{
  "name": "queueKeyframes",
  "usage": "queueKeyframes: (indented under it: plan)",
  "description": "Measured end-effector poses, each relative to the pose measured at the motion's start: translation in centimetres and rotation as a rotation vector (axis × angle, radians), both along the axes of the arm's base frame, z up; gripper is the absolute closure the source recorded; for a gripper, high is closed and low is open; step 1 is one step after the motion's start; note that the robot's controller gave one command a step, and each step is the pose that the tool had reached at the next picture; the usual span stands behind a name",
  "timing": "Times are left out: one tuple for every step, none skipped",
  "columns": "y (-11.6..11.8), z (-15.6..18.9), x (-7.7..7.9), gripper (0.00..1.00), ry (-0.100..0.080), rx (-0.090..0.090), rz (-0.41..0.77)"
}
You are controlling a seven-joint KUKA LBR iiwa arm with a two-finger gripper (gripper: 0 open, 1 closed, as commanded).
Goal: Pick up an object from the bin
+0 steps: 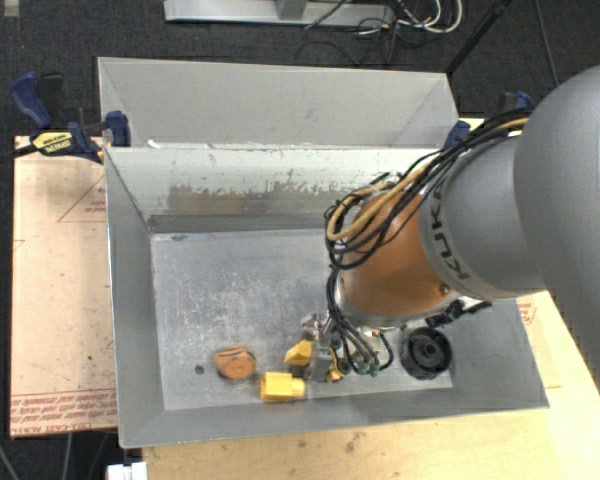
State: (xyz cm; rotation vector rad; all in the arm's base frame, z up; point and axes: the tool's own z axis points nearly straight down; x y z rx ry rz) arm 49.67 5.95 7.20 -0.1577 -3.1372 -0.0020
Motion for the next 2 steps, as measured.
queueKeyframes:
  plan:
    - [0.0, 1.2, -0.2, 1.0, 0.008, -0.001, 0.0]
    - [0.0, 3.4, -0.1, 1.0, 0.005, 0.0, 0.0]
